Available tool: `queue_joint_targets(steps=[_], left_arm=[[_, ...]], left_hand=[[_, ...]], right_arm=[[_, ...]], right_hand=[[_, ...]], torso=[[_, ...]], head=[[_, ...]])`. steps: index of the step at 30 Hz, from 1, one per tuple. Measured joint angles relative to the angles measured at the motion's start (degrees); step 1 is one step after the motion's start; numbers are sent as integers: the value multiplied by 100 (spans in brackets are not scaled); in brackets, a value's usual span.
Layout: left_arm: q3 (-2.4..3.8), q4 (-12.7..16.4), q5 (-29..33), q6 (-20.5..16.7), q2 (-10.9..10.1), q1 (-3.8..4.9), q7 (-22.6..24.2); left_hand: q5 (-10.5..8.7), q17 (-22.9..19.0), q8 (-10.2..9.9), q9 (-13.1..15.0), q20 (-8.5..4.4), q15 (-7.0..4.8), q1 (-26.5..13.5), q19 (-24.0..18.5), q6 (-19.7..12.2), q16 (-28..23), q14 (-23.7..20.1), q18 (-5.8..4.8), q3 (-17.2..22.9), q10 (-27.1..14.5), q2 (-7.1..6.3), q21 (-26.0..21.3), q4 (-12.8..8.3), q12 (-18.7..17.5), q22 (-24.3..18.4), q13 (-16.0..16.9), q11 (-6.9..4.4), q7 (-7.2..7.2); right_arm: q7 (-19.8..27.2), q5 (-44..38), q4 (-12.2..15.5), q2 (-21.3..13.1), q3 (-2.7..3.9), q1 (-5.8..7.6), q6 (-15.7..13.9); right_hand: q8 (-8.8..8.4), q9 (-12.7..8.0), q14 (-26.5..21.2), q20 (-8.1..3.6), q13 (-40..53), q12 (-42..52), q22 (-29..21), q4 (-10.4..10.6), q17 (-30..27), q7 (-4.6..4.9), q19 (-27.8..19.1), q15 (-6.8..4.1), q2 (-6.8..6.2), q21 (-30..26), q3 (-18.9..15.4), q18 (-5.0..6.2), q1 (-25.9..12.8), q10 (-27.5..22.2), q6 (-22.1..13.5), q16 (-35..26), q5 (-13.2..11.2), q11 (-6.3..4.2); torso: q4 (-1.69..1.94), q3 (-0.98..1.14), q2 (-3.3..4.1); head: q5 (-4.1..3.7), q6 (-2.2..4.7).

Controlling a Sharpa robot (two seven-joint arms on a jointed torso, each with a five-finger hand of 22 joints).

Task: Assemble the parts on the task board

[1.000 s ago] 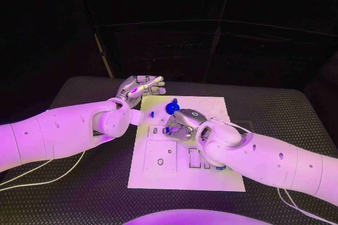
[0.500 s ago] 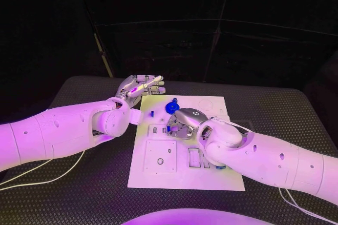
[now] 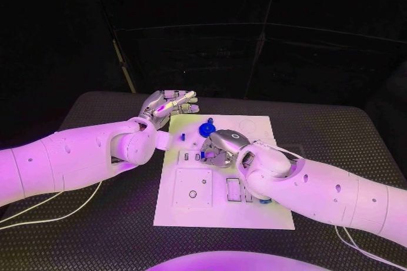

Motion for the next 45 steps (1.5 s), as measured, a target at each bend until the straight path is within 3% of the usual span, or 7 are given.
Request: queue_joint_targets(steps=[5, 13, 22, 26, 30, 45], left_arm=[[0, 2, 0, 0, -4, 0, -2], [0, 6, 0, 1, -8, 0, -4], [0, 6, 0, 1, -10, 0, -6], [0, 6, 0, 1, -10, 0, -7], [0, 6, 0, 1, -11, 0, -8], [0, 6, -1, 1, -12, 1, -10]], left_hand=[[0, 0, 0, 0, 0, 0, 0, 0, 0, 0, 0, 0, 0, 0, 0, 0, 0, 0, 0, 0, 0, 0], [0, 0, 0, 0, 0, 0, 0, 0, 0, 0, 0, 0, 0, 0, 0, 0, 0, 0, 1, 0, 0, 0], [0, 1, 0, 0, 0, 0, 0, 0, 0, 0, 0, 0, 0, 0, 0, 0, 0, 0, 1, 0, 0, 0], [0, 1, 0, 0, 0, 0, 0, 0, 0, 0, 0, 0, 0, -1, 0, 0, 0, 0, 2, 0, 0, 0], [0, 1, 0, 0, 0, 0, 0, 0, 0, 0, 0, 0, 0, 0, 0, 0, 0, -26, -3, 0, 0, 0], [0, 2, 0, 0, 0, 0, 0, 0, 0, 0, 0, 0, 0, -1, 0, 0, 0, -26, -2, 0, 1, 0]], right_arm=[[-50, -5, -24, 8, -12, -9, 20], [-115, -15, -27, 22, -10, -11, 23], [-163, -25, -32, 37, -10, -10, 22], [-176, -27, -35, 43, -11, -10, 21], [-197, -29, -41, 47, -14, -13, 19], [-281, -25, 27, 15, -21, -30, -117]], right_hand=[[-86, -26, 0, 21, 0, -24, -12, 23, 0, 90, -21, 0, -45, -6, -8, -1, -45, 11, -166, 0, 3, 53], [-87, -35, 21, 21, 0, -24, -18, 23, -1, 89, -21, 21, -45, -6, -8, 0, -45, 11, -166, 0, 3, 53], [-127, -27, 11, 41, 0, -45, -47, 87, -1, 112, -41, 32, -140, -35, -73, 0, -140, 11, -226, 0, -7, 94], [-167, -17, 20, 62, 0, -74, -70, 197, -1, 126, -63, 63, -188, -35, -151, -1, -250, 11, -297, 0, -378, 94], [-243, -19, 13, 86, 0, -137, -120, 325, -2, 149, -86, 71, -293, -66, -280, 0, -355, 11, -454, 0, -566, 135], [-304, -28, 20, 186, 0, -403, -301, 644, -3, 254, -144, 146, -355, -174, -598, 0, -323, -113, -924, -55, -597, 258]], torso=[[1, 0, 1], [3, 1, 1], [4, 3, 0], [3, 3, 0], [3, 4, 0], [1, 4, -1]], head=[[-4, -4], [8, -9], [18, -5], [19, -7], [21, -10], [34, -9]])
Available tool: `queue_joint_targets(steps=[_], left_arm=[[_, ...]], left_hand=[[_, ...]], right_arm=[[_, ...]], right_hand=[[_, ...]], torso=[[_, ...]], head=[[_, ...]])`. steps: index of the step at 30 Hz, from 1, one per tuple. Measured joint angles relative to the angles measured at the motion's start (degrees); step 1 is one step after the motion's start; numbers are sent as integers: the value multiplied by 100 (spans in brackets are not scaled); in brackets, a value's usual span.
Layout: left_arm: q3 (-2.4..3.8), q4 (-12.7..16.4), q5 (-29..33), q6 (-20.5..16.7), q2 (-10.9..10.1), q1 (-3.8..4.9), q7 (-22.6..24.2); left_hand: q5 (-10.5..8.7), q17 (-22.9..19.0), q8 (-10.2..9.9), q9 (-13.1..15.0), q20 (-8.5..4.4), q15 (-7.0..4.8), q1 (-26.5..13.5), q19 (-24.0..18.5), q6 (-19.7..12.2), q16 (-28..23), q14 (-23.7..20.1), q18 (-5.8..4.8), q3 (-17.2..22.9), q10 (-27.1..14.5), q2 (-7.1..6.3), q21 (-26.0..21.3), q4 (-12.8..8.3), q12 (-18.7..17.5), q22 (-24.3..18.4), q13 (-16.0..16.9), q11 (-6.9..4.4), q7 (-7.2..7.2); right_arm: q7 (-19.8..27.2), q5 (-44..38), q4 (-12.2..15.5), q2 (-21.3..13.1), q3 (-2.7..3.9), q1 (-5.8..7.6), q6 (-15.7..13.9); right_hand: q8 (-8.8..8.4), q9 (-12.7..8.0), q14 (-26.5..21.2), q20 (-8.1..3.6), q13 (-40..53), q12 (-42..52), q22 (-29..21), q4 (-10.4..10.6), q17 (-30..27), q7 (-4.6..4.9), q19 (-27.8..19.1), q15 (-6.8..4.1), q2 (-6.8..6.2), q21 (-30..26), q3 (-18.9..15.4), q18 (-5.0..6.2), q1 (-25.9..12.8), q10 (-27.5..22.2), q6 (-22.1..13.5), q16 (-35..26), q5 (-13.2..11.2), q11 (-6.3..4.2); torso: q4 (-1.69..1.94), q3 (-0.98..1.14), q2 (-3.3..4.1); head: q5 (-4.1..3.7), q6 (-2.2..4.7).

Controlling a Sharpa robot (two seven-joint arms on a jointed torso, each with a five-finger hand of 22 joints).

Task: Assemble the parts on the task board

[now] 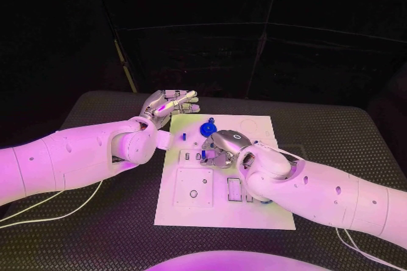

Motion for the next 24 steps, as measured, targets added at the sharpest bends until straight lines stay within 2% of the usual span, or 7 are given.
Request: queue_joint_targets(steps=[4, 7, 13, 18, 19, 21, 24], left_arm=[[0, -2, -1, 0, -1, 0, -5], [0, -4, -18, -14, -4, 0, -26], [0, -2, -181, -114, -56, 0, -174], [0, 61, -525, -174, -181, 0, -465], [0, 85, -614, -172, -213, 4, -553], [-1, 141, -855, -140, -282, 31, -808], [-3, 217, -1296, 9, -369, 122, -1284]], left_hand=[[0, 0, 0, 0, 7, -2, 0, 7, 0, 0, 3, 0, 3, 0, 0, 0, -3, 0, 0, 0, 0, 0], [0, 59, 0, 0, -88, -111, 0, 372, 116, 116, 364, -1, 31, 136, 0, 174, -31, 0, 56, 0, -76, 6], [0, 470, 52, 4, -440, -461, -137, 1271, 440, 588, 1461, -1, 28, 796, -91, 671, -28, 81, 258, 72, -303, -169], [0, 1258, 134, 63, -851, -899, -309, 2184, 770, 1680, 2562, -1, -18, 1731, -206, 1392, 82, 384, 614, 297, -676, -459], [0, 1631, 134, 63, -904, -918, -346, 2282, 769, 2073, 2598, -2, -42, 1857, -242, 1520, 106, 454, 685, 362, -704, -462], [0, 3422, 152, 90, -1023, -967, -395, 2507, 735, 3843, 2643, -1, -80, 2067, -292, 1907, 144, 726, 915, 611, -792, -516], [0, 5532, 318, 163, -1106, -1066, -447, 2667, 746, 5764, 2639, -2, -154, 2171, -343, 2416, 218, 1231, 1249, 1046, -881, -586]], right_arm=[[15, 33, 112, -75, 0, -23, -213], [55, 91, 228, -166, -1, -27, -426], [294, 365, 630, -584, 2, -31, -884], [776, 897, 1032, -1075, 6, -20, -972], [880, 1032, 1110, -1178, 6, -6, -965], [1107, 1371, 1254, -1405, 30, 37, -925], [1367, 1891, 1406, -1677, 114, 121, -850]], right_hand=[[18, 7, -20, 0, 0, 0, -17, 42, 0, 13, 0, 20, -29, 0, 1, 0, 30, 0, -27, -21, 0, 0], [18, 7, -20, 0, 0, -20, -26, 53, 0, 13, 0, 20, -32, -24, -7, 0, 32, -2, -34, -21, 0, 1], [18, 0, -8, 31, 0, -22, -73, 352, 0, 78, -31, 72, -190, -60, -101, 0, 190, -41, -329, -55, 0, 41], [28, -5, 1, 68, 0, -90, -241, 454, -1, 102, -96, 81, -101, -158, -169, 0, 276, -92, -389, -101, 62, 91], [57, -3, 1, 71, 0, -118, -294, 454, -1, 102, -138, 81, -76, -184, -169, -1, 300, -94, -389, -128, 85, 90], [74, 6, 1, 72, 0, -155, -416, 469, -1, 102, -215, 81, -27, -251, -184, 0, 349, -155, -389, -152, 118, 69], [124, 15, 1, 53, 0, -155, -500, 488, -1, 87, -233, 81, -6, -291, -202, 0, 371, -154, -373, -175, 133, 70]], torso=[[0, 1, -3], [0, 4, -7], [0, 7, -25], [-1, 11, -70], [1, 13, -83], [7, 19, -112], [14, 32, -158]], head=[[4, 7], [10, 21], [10, 60], [26, 68], [26, 66], [18, 62], [8, 61]])
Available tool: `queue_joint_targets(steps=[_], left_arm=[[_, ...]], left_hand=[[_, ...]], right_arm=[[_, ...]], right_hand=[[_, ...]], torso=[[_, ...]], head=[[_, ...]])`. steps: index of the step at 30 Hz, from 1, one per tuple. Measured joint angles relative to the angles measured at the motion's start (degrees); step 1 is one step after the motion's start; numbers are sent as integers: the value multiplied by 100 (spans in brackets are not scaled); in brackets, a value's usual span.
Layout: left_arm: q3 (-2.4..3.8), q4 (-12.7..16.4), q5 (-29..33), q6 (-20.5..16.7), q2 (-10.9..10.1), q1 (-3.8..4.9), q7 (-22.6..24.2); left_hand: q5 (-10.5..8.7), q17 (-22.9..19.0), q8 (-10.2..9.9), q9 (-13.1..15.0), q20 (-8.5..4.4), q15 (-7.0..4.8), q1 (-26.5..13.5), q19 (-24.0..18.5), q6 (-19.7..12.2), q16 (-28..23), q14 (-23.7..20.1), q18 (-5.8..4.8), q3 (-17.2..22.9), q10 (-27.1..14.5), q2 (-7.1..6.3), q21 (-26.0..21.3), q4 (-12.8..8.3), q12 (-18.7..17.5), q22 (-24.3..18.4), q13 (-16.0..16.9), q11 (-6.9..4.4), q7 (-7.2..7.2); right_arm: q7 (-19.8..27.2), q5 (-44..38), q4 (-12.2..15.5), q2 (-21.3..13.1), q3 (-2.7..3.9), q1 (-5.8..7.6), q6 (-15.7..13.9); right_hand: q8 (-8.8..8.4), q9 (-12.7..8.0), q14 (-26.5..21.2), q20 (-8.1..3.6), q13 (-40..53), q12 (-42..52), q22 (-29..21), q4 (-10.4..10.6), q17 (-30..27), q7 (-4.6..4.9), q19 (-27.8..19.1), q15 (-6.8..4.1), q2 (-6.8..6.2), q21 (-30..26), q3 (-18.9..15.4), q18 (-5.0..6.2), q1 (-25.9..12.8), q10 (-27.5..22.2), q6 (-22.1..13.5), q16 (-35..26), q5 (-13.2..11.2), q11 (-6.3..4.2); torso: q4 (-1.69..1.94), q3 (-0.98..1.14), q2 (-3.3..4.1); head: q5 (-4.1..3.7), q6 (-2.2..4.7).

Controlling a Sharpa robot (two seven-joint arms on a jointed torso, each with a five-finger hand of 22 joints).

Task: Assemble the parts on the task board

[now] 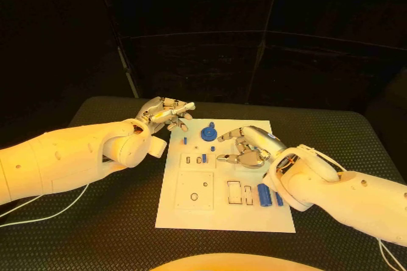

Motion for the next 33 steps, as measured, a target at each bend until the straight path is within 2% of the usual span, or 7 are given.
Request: queue_joint_targets(steps=[3, 6, 12, 15, 18, 21, 33], left_arm=[[1, 66, -592, 270, -50, 140, -656], [9, 113, -1216, 564, -51, 268, -1375], [5, 147, -2494, 1268, 40, 409, -2938], [4, 137, -3035, 1599, 168, 448, -3516], [4, 92, -3434, 1838, 301, 462, -3882], [-1, -2, -3784, 2017, 461, 472, -4162], [-73, -400, -4495, 2245, 1049, 478, -4592]], left_hand=[[-22, 1246, 208, 96, -38, -32, -230, 258, -51, 1096, -7, 0, -155, -97, 115, 995, 254, 673, 1097, 577, -70, -27], [-22, 1386, 441, 201, -46, -32, -393, 266, -148, 1247, -7, 0, -353, -364, 185, 1354, 510, 1247, 1480, 1071, -68, -79], [-22, 1392, 1051, 475, -91, -73, -392, 840, -347, 1873, -9, -314, -789, -680, 271, 2721, 870, 2370, 3348, 2018, -101, -163], [-22, 1392, 1338, 624, -116, -104, -355, 1034, -415, 2004, 0, -350, -958, -667, 359, 3119, 985, 2974, 3942, 2643, -115, -182], [-21, 1391, 1539, 742, -125, -113, -346, 1061, -472, 2007, -9, -350, -1059, -647, 412, 3265, 1057, 3276, 4162, 2966, -135, -221], [-21, 1391, 1685, 842, -132, -113, -377, 1107, -533, 2043, -9, -442, -1140, -611, 444, 3351, 1104, 3481, 4303, 3194, -166, -223], [-21, 1391, 2181, 1210, -180, -153, -444, 1199, -679, 2173, -8, -442, -1425, -400, 557, 3646, 1149, 4138, 4787, 3904, -215, -283]], right_arm=[[213, 558, 84, -243, 44, 93, 47], [361, 1059, 85, -419, 62, 169, 54], [564, 1915, -80, -695, 82, 371, 78], [606, 2161, -195, -751, 83, 460, 117], [610, 2304, -297, -753, 85, 505, 164], [601, 2406, -396, -726, 85, 526, 215], [556, 2567, -557, -571, 85, 548, 353]], right_hand=[[34, 9, 0, -2, 0, 0, -42, 44, 0, -37, -2, 0, 57, -22, -44, 0, 4, 0, 37, -12, 37, 0], [65, 9, 0, -14, 0, -40, -119, 40, 0, -41, -56, 0, 122, -73, -93, 0, 28, -21, 73, -49, 135, -21], [132, 9, 0, -35, -56, -218, -498, 50, 0, -61, -239, 0, 183, -298, -183, 92, 14, -144, 94, -192, 274, -62], [132, 9, 0, -38, -89, -247, -577, 61, 0, -62, -290, 0, 200, -333, -192, 92, 31, -147, 94, -215, 299, -62], [160, 9, 0, -44, -203, -368, -773, 82, 0, -62, -391, 0, 205, -468, -261, 182, 36, -247, 93, -312, 300, -62], [160, 8, 0, -44, -245, -389, -846, 82, 0, -62, -391, 0, 205, -488, -261, 181, 36, -247, 93, -326, 315, -62], [182, 7, 0, -64, -281, -418, -909, 58, 4, -62, -411, 0, 235, -554, -316, 180, 66, -267, 93, -347, 416, -82]], torso=[[2, 15, -53], [2, 29, -98], [7, 55, -192], [19, 69, -224], [33, 80, -254], [44, 87, -277], [58, 101, -302]], head=[[-5, -9], [3, -26], [30, -69], [30, -97], [17, -116], [8, -129], [20, -148]])
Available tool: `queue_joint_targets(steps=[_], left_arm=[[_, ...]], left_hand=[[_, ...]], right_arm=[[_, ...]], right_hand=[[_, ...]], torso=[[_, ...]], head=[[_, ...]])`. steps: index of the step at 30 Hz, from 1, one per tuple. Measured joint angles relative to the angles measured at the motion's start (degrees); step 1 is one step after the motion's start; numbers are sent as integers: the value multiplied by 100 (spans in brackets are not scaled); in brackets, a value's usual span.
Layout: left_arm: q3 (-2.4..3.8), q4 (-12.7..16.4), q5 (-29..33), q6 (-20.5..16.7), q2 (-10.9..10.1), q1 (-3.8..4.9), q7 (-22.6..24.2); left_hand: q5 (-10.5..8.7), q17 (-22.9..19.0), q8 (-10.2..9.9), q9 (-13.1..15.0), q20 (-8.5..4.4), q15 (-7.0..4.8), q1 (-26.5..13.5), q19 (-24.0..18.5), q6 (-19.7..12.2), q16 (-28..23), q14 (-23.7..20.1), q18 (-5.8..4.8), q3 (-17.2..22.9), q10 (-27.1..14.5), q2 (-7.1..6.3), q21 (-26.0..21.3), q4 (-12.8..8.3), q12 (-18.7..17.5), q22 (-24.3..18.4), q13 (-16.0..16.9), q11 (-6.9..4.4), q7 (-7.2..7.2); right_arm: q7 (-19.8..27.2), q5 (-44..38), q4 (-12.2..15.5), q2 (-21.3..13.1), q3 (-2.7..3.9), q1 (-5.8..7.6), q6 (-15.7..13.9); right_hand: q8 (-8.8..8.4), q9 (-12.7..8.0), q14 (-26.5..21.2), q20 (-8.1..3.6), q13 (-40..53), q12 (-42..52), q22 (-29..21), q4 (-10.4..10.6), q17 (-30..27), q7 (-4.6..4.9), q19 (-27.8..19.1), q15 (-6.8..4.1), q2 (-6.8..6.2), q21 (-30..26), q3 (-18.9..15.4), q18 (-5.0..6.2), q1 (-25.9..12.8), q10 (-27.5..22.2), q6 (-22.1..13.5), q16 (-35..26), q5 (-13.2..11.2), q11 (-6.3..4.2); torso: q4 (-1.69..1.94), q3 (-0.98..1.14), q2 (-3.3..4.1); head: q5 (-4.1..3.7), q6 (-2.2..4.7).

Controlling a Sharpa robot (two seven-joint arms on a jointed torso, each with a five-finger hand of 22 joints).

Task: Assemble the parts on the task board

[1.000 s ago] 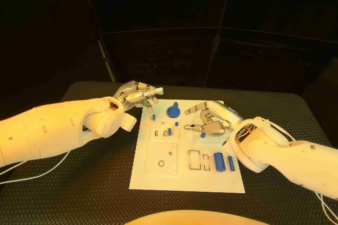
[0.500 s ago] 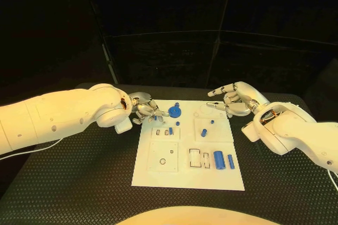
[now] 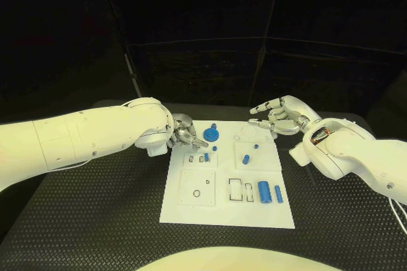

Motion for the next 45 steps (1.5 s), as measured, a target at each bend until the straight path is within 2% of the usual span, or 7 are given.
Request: queue_joint_targets(steps=[2, 4, 16, 35, 45], left_arm=[[-7, -43, -53, 15, 73, 1, -30], [-21, -84, -101, 33, 150, 3, -57], [-124, -314, -244, 194, 456, 3, -146], [-138, -610, -397, 446, 765, -1, -187], [-138, -745, -417, 587, 873, -6, -202]], left_hand=[[0, 0, 63, 53, 14, 0, 0, 25, -37, 2, 0, -8, -20, 27, 0, 10, -7, 65, 53, 70, -1, -1], [0, 0, 79, 75, 14, 0, 0, 25, -37, 2, 0, -90, -31, 41, 0, 28, 1, 74, 72, 99, 0, 0], [0, -1, 176, 167, 14, 0, 23, 25, -98, 31, 0, -89, -98, 40, 23, 72, -8, 138, 158, 175, 0, -21], [0, -1, 209, 213, 14, 1, 25, 25, -119, 31, 0, -89, -114, 40, 24, 93, -24, 160, 170, 183, 1, 0], [1, -2, 264, 264, 14, 1, 84, 25, -161, 31, 0, -89, -145, 40, 83, 93, -55, 160, 176, 169, 1, 0]], right_arm=[[-6, 9, -14, 13, 0, 1, 12], [-13, 18, -30, 31, 0, 2, 25], [-40, 38, -83, 93, 0, 3, 81], [-72, 48, -119, 145, 0, 3, 140], [-84, 49, -125, 145, 0, 3, 157]], right_hand=[[0, 0, 0, 0, -1, 0, 0, -1, 0, 0, 0, 0, 0, 0, -1, 0, 0, 0, 0, 0, 2, 0], [0, 0, 0, 0, -1, 0, 0, -1, 0, 0, 0, 0, 0, -1, -1, 0, 0, 0, 0, 0, 2, 0], [0, -1, 0, 1, -13, 0, -24, 14, -1, 0, 1, 0, 0, -1, -15, 0, 0, 1, 0, -28, 2, 0], [0, -1, 0, 1, -11, 0, -24, 14, -2, 0, 1, 0, -1, 0, -15, -1, 0, 1, -1, -28, 30, 0], [0, -2, 0, 1, -10, 0, -23, 20, -3, 0, 1, 0, 5, 0, -21, -1, 6, 1, -1, -28, 30, 0]], torso=[[0, -1, 2], [0, -3, 5], [0, -14, 18], [-8, -16, 31], [-10, -20, 34]], head=[[7, 1], [10, -3], [18, -35], [34, -77], [20, -121]])
